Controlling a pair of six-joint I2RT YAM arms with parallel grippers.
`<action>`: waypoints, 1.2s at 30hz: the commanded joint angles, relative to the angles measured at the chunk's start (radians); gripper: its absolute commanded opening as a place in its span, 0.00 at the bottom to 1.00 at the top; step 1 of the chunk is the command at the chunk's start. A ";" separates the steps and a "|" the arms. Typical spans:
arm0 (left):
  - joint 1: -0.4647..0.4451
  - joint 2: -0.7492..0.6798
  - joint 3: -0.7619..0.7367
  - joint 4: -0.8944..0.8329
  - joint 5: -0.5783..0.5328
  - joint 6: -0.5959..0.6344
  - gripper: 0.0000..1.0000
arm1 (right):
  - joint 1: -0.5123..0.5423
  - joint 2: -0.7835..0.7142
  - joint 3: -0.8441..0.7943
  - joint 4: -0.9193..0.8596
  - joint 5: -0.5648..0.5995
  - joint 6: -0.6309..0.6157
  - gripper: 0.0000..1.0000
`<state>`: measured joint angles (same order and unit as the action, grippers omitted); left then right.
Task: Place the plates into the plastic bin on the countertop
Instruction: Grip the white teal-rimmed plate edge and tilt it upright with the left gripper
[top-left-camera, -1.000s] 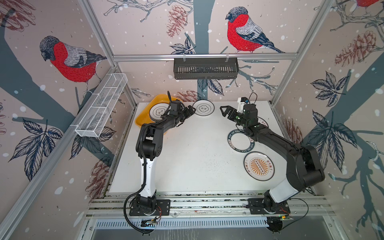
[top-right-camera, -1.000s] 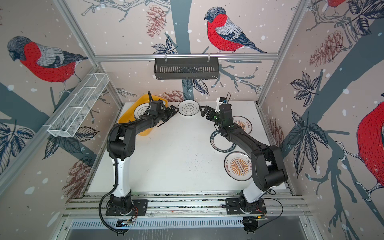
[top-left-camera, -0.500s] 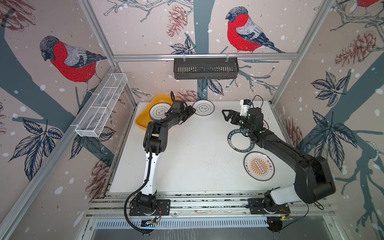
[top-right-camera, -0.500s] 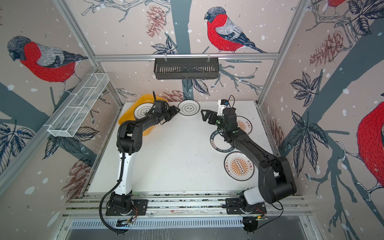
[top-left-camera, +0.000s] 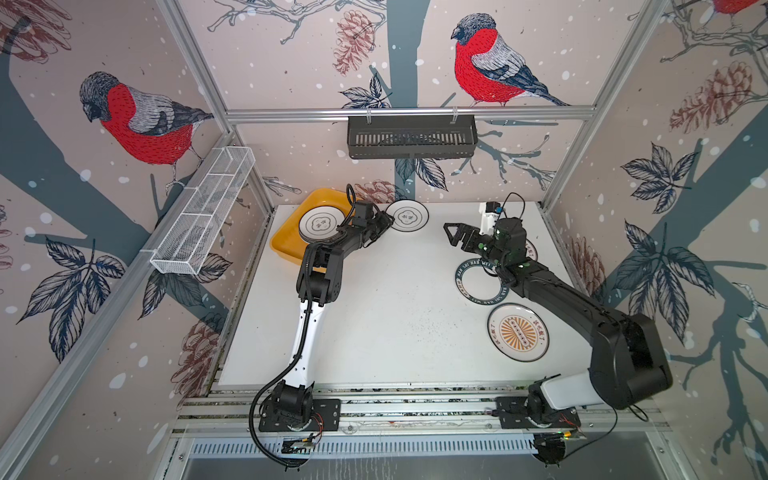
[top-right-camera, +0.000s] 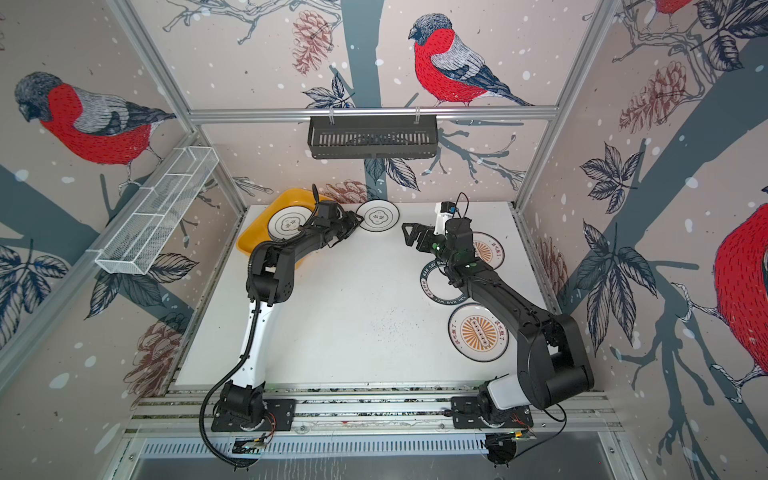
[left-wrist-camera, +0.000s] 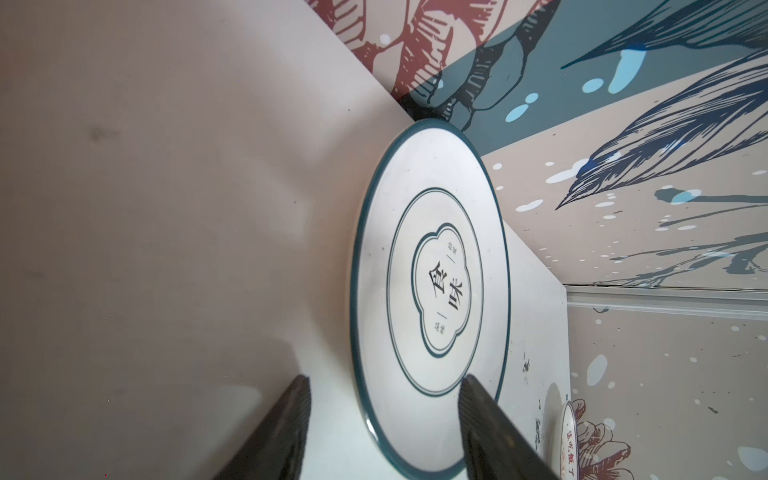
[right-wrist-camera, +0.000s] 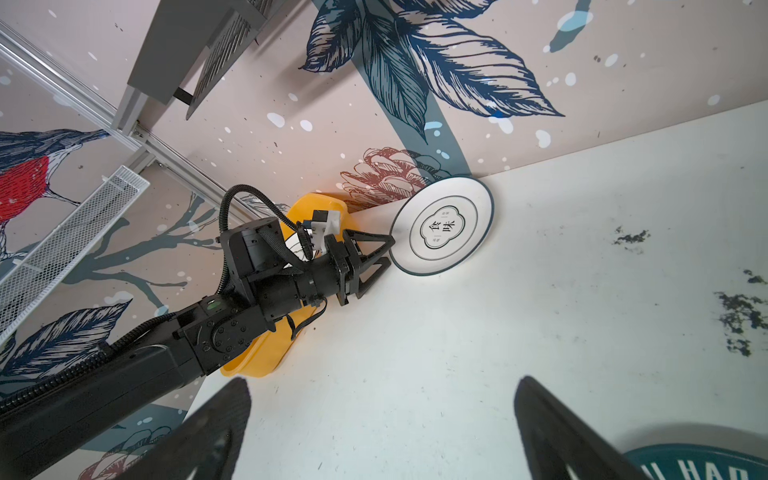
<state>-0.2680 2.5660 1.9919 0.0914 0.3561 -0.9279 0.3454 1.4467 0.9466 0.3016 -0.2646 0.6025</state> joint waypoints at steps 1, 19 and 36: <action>-0.005 0.025 0.002 0.003 -0.017 -0.052 0.51 | 0.000 -0.006 -0.006 0.005 -0.004 0.004 1.00; -0.005 -0.032 -0.157 0.170 -0.028 -0.156 0.09 | -0.001 -0.002 -0.015 -0.006 0.007 0.023 1.00; -0.007 -0.242 -0.352 0.300 0.012 -0.151 0.00 | 0.001 -0.023 -0.044 0.015 0.007 0.039 1.00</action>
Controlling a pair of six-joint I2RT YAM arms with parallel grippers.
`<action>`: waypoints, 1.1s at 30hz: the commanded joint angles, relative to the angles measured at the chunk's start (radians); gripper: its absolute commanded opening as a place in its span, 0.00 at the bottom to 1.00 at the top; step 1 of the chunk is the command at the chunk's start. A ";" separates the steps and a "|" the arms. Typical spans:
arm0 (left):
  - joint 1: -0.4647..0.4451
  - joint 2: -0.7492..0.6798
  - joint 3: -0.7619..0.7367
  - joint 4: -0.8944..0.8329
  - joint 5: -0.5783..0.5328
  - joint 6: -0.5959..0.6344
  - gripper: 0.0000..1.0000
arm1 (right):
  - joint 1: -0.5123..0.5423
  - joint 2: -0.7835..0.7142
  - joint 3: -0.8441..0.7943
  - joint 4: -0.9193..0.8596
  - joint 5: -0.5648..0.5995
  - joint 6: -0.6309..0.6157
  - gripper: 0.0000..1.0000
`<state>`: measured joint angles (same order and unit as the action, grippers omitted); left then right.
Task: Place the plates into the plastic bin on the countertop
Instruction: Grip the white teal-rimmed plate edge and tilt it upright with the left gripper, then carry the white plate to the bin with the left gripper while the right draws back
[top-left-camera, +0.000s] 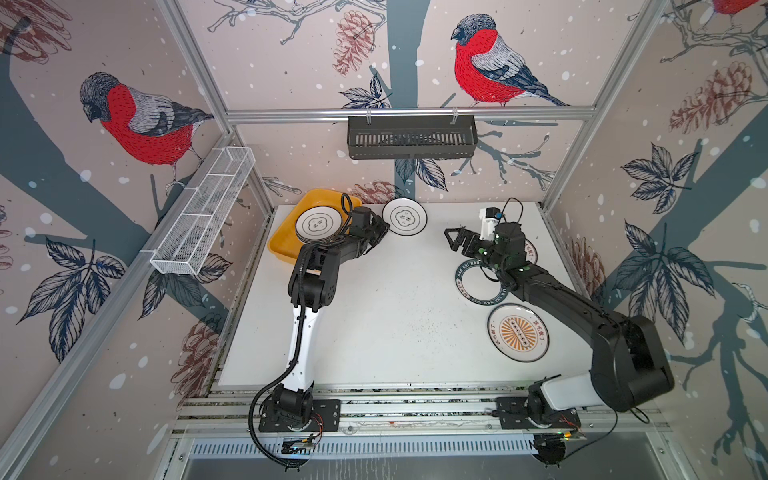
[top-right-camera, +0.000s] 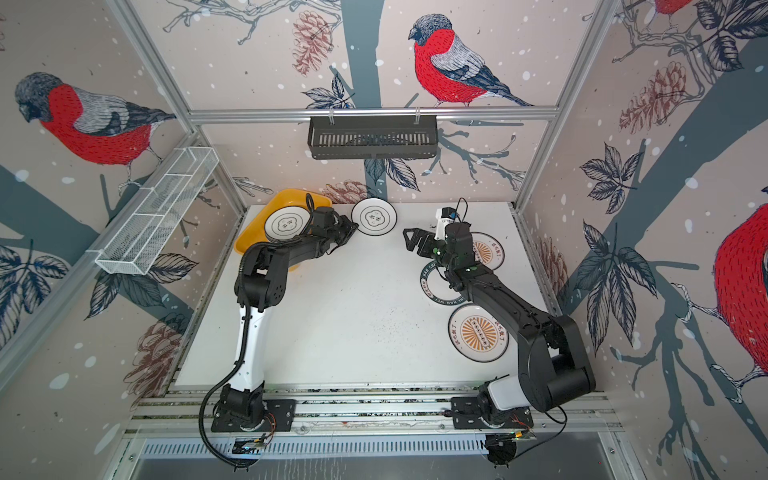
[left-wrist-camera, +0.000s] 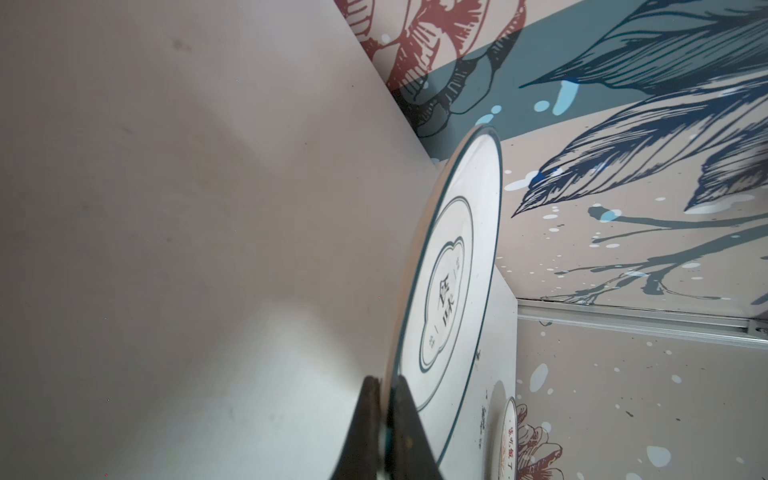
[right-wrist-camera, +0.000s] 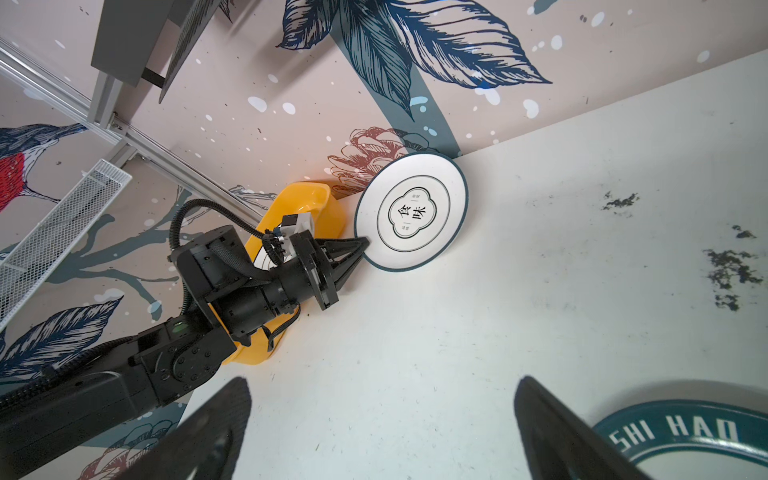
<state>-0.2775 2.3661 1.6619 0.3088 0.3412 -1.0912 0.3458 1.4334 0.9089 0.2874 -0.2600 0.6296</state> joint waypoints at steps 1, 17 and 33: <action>0.001 -0.057 -0.035 0.082 0.032 0.016 0.00 | 0.002 -0.009 -0.007 0.030 0.001 0.014 1.00; 0.001 -0.398 -0.261 -0.140 0.185 0.241 0.00 | 0.022 -0.066 -0.012 0.049 -0.010 -0.008 1.00; 0.036 -0.742 -0.546 -0.164 0.251 0.294 0.00 | 0.062 -0.048 0.043 0.059 -0.095 -0.071 1.00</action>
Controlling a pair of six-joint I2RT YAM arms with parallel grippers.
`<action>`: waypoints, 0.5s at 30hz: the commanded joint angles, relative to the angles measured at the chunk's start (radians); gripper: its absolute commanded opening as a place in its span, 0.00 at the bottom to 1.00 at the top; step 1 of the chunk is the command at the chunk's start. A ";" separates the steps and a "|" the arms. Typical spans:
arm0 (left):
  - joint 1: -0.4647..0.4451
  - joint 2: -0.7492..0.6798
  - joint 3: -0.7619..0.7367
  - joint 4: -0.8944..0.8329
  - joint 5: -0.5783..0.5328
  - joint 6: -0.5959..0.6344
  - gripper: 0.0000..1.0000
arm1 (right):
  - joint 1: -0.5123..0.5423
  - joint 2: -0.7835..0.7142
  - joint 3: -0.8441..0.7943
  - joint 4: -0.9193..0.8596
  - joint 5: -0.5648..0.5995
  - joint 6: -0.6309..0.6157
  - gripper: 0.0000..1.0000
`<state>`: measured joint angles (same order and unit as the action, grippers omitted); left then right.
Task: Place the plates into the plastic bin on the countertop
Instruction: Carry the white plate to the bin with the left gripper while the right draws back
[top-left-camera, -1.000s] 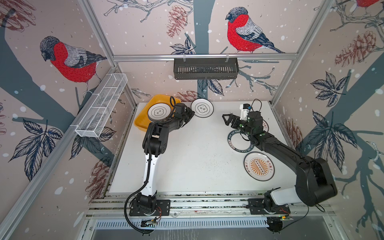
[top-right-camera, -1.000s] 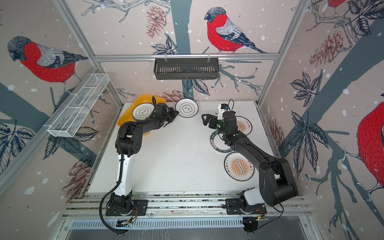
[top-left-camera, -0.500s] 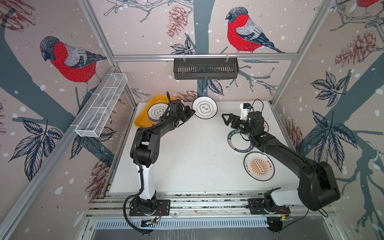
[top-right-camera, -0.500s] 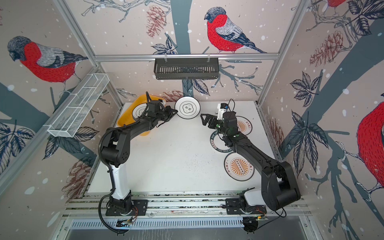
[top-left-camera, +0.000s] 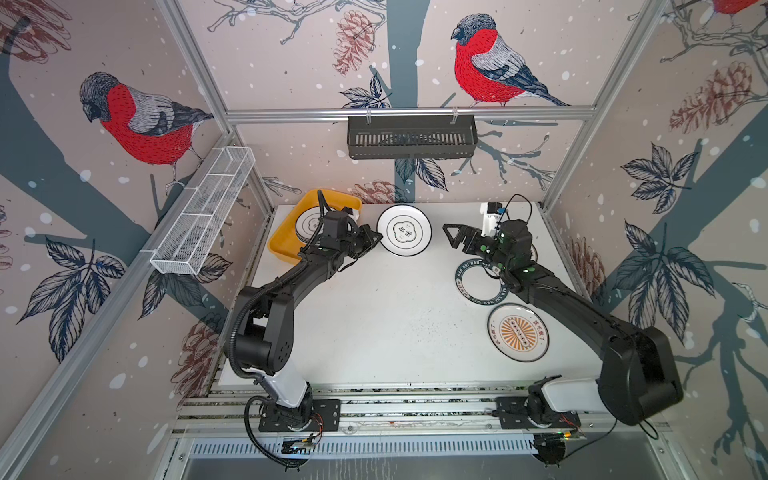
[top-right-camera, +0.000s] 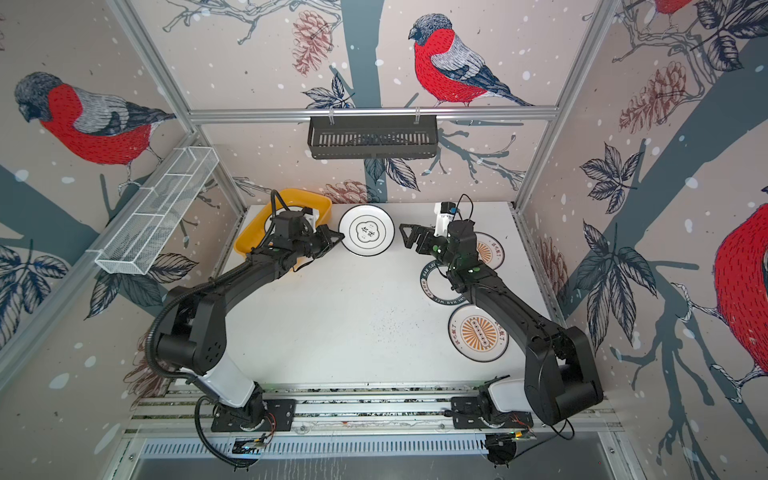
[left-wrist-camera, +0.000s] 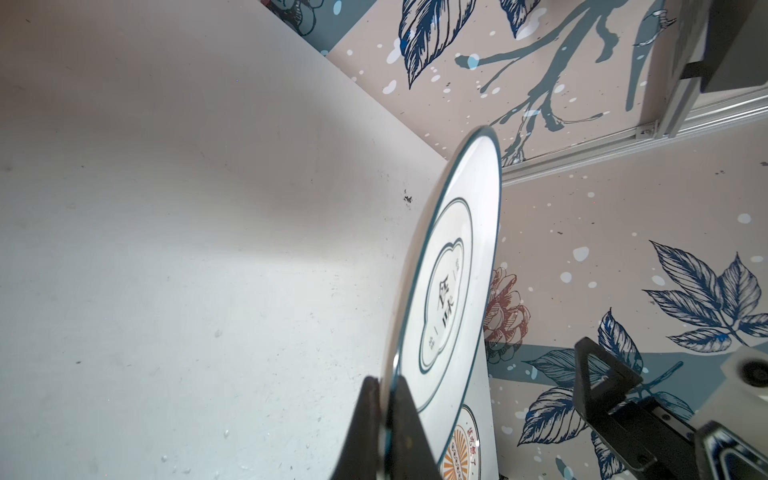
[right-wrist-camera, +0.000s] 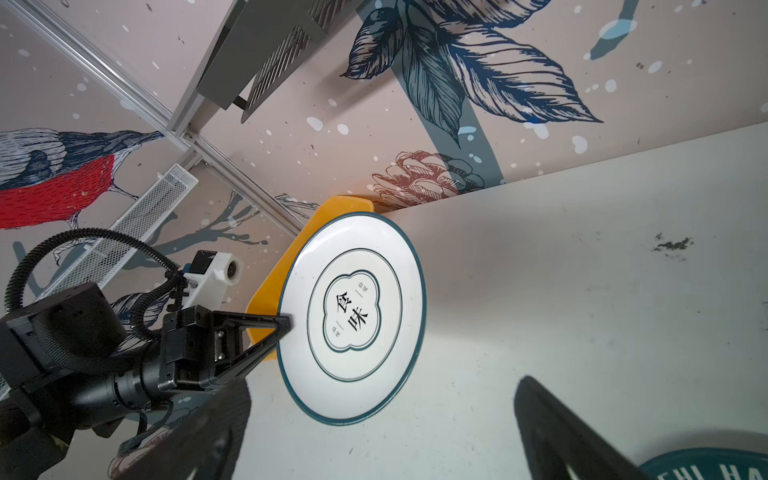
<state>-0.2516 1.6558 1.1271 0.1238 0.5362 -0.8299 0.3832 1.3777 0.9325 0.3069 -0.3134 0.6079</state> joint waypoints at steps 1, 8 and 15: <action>0.017 -0.046 -0.016 0.006 0.058 0.046 0.00 | 0.041 0.016 0.031 0.032 -0.038 -0.068 1.00; 0.118 -0.167 -0.094 -0.029 0.083 0.079 0.00 | 0.119 0.065 0.090 0.030 -0.045 -0.092 1.00; 0.239 -0.225 -0.124 -0.047 0.090 0.096 0.00 | 0.182 0.107 0.126 0.053 -0.104 -0.104 1.00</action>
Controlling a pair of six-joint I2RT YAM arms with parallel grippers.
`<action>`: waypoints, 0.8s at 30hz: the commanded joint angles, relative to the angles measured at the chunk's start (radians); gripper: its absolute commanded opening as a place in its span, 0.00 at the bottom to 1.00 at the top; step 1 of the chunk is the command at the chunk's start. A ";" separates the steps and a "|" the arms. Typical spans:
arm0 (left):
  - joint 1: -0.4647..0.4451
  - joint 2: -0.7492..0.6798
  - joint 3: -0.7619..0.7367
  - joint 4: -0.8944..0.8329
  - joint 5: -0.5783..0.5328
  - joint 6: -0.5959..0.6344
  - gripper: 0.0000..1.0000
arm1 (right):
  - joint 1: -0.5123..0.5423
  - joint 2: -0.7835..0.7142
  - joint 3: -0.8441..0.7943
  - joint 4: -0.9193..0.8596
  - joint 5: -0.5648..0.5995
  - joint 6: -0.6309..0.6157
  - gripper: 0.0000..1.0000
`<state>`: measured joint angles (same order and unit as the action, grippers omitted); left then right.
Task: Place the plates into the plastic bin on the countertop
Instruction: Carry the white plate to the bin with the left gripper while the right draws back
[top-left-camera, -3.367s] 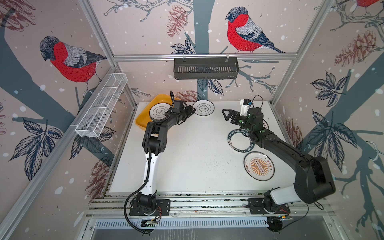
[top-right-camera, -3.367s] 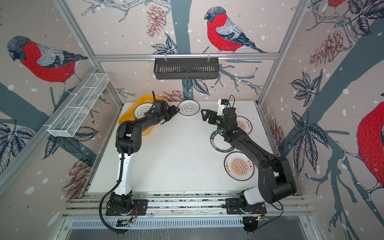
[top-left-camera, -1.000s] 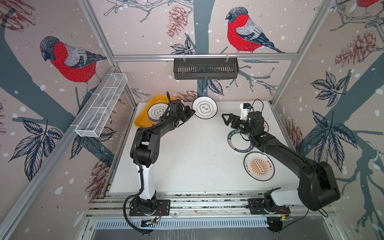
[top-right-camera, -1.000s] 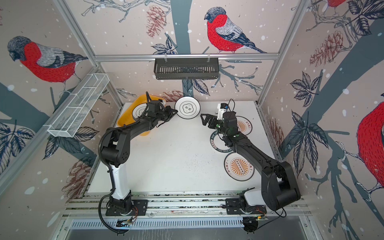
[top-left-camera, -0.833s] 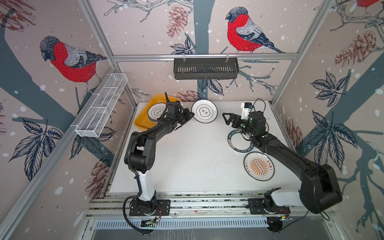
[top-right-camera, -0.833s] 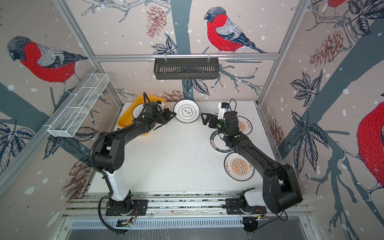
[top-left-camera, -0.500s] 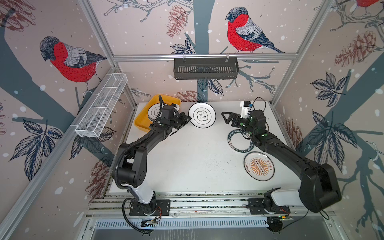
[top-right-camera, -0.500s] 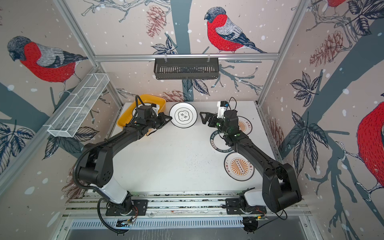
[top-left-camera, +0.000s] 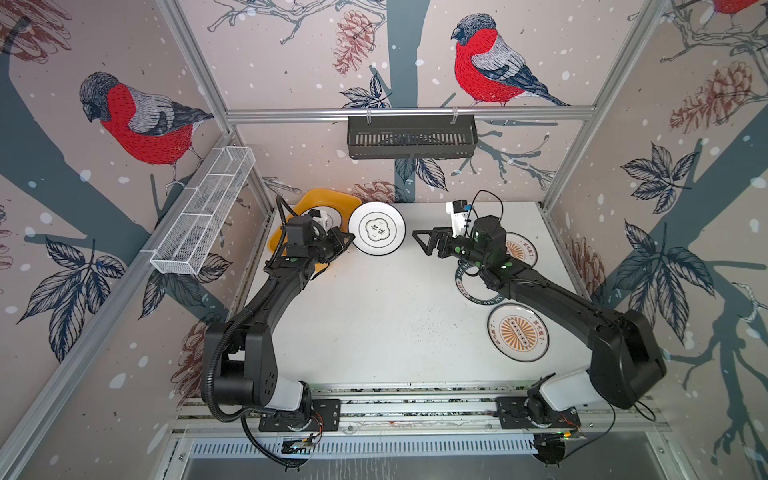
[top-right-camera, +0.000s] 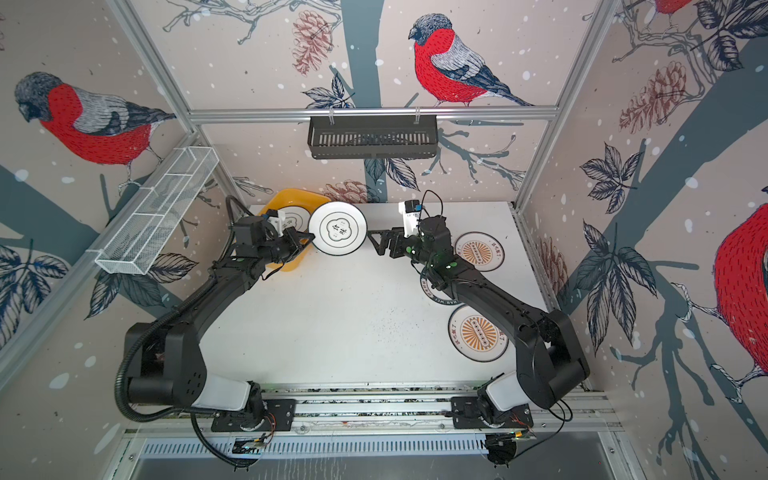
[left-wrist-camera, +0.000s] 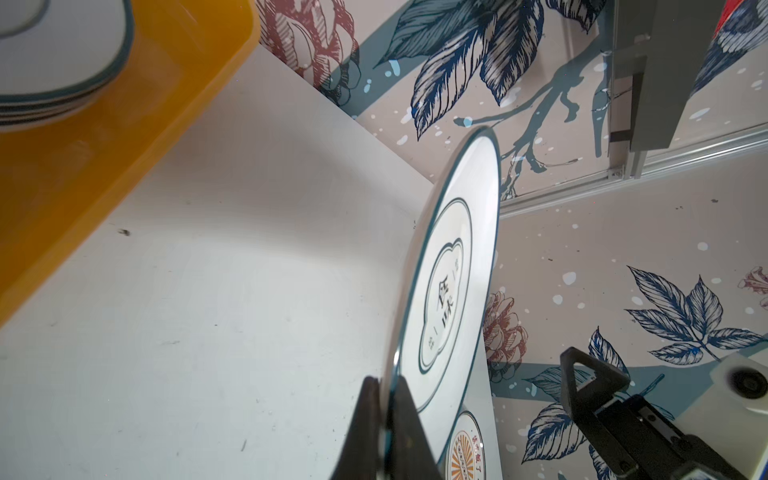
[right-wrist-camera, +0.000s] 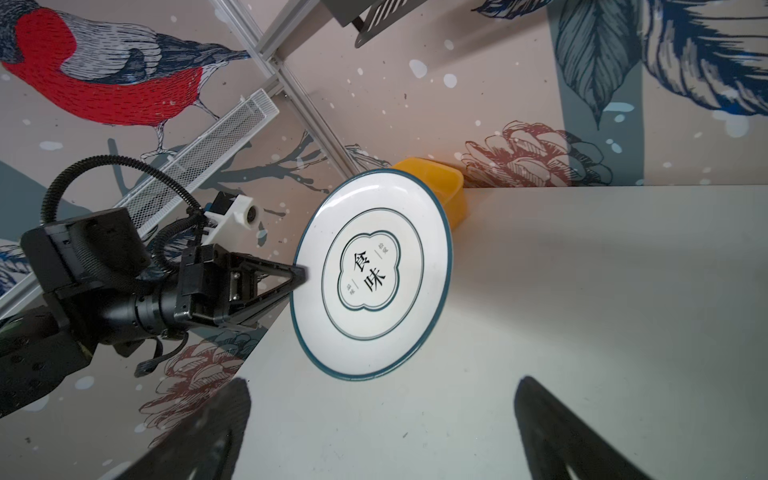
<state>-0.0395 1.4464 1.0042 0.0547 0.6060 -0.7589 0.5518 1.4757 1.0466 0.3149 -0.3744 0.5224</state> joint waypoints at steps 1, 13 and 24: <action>0.042 -0.014 -0.001 0.024 0.014 0.028 0.00 | 0.021 0.013 0.013 0.053 -0.055 -0.017 1.00; 0.207 0.114 -0.081 0.286 -0.015 -0.144 0.00 | 0.114 0.008 -0.007 0.088 -0.073 -0.025 1.00; 0.283 0.316 -0.012 0.435 -0.030 -0.301 0.00 | 0.129 -0.055 -0.063 0.071 -0.007 -0.027 1.00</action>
<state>0.2344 1.7363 0.9714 0.3740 0.5755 -1.0065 0.6796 1.4380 0.9913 0.3668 -0.4133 0.5011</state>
